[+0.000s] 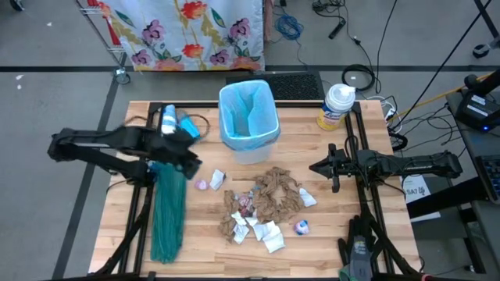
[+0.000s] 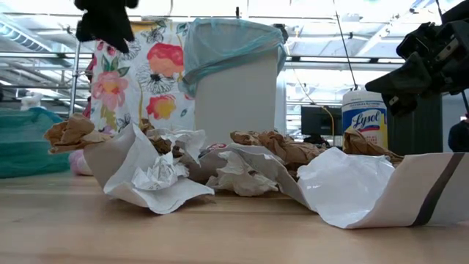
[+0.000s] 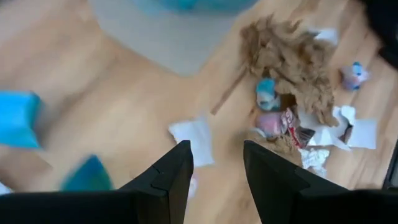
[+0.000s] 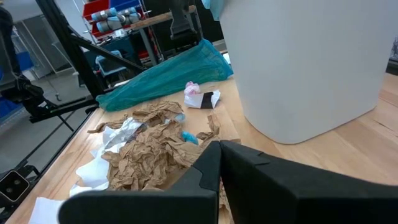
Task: Place trash/remove bag and relplace
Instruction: Put the pink plastic into the trash bin
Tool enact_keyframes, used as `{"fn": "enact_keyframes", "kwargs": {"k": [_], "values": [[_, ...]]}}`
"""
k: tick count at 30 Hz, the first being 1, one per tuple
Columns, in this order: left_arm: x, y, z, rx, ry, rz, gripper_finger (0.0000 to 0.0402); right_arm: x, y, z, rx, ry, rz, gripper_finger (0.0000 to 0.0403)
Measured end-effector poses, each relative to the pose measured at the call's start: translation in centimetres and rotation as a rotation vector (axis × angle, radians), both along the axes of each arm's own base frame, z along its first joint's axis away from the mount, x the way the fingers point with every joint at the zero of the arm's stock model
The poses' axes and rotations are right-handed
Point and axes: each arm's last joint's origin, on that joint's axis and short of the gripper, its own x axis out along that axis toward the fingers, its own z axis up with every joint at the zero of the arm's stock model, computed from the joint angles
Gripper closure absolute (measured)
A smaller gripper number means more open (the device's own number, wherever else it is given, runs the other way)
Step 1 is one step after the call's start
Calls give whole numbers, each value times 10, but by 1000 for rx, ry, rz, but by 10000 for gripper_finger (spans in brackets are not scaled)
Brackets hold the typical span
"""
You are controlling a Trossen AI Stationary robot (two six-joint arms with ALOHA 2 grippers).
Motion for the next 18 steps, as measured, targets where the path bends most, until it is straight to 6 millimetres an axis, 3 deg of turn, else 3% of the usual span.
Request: {"fn": "enact_keyframes", "kwargs": {"k": [3,10,18], "values": [[16,-6,-17,-111,92,72,254,0,0,0,0,0,0,403],[30,-19,-57,-191,267,207,254,0,0,0,0,0,0,403],[31,-23,-101,-259,263,281,254,0,0,0,0,1,0,403]]}}
